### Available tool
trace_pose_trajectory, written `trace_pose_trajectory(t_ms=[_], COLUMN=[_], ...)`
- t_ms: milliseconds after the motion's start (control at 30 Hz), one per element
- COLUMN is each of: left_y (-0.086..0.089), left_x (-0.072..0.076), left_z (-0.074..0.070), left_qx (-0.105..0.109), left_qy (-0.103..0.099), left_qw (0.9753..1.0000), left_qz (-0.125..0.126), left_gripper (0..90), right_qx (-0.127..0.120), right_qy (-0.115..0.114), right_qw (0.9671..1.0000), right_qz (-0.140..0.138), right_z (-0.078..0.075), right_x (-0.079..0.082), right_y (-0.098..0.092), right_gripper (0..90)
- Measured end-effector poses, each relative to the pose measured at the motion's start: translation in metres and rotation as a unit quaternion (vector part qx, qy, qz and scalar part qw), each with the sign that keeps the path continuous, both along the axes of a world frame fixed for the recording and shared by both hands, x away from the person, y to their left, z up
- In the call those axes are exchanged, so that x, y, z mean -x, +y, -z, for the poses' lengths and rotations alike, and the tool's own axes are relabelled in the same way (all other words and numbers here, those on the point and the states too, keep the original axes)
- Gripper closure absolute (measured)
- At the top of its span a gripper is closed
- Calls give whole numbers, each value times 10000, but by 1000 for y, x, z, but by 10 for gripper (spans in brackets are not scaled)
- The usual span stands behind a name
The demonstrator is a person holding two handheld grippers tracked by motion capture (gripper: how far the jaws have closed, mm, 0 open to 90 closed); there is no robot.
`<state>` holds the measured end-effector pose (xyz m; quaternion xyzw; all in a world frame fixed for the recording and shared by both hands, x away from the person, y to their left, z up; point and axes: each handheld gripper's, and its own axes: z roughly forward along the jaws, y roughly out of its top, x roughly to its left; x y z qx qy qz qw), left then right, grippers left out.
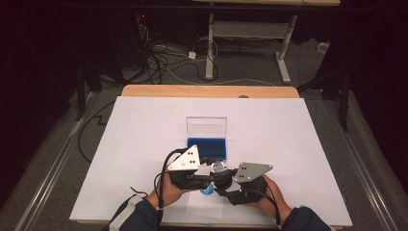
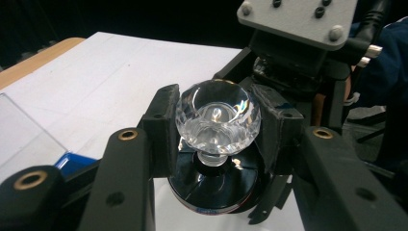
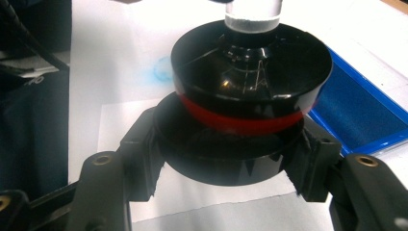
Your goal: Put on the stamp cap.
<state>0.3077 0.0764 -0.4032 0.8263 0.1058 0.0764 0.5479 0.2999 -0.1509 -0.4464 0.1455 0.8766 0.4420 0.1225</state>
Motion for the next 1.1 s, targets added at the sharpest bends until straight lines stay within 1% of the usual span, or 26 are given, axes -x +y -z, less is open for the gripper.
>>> trace_pose_trajectory(t_ms=[67,133,200,300,333,367,400,433,500,600,633,700,733,900,967,1100], left_y=[-1,-2,-2,0,0,0,-1,-1,-3,-2,-3,-3,-3,-2,-2,-2], left_x=[1,1,1,1,1,3,4,5,5,4,4,4,4,2,2,1], left_z=[0,0,0,2,2,1,1,0,1,4,3,4,4,8,9,10], left_qx=[32,41,67,208,255,297,309,321,290,421,392,425,427,483,496,528], left_qy=[-21,-50,-32,1,-24,-80,-105,-91,-84,-28,-32,-19,-14,81,81,120], left_qw=[10000,10000,10000,9998,9997,9995,9995,9994,9995,9991,9992,9990,9990,9987,9987,9985], left_qz=[7,11,22,10,7,-12,22,76,78,81,100,103,103,124,116,124], left_gripper=[542,543,543,543,543,543,543,543,543,542,542,543,543,542,542,542], right_qx=[-21,-106,-173,-265,-320,-330,-323,-333,-371,-412,-438,-413,-441,-402,-433,-415], right_qy=[-15,27,17,3,29,18,25,23,1,-1,-2,-32,-24,-21,3,6], right_qw=[10000,9999,9998,9996,9994,9993,9993,9993,9992,9990,9989,9990,9989,9991,9990,9990], right_qz=[45,91,112,136,159,167,168,164,154,156,141,147,144,154,149,133], right_z=[0,0,0,-1,-2,-2,-2,-2,-2,-3,-3,-4,-4,-3,-3,-2], right_x=[0,-1,0,-1,-1,-1,-1,0,0,0,0,1,1,2,2,2], right_y=[-1,-1,-2,-5,-5,-6,-5,-5,-6,-6,-7,-7,-7,-7,-8,-7], right_gripper=[390,389,389,390,390,390,390,390,390,390,390,390,390,391,391,392])
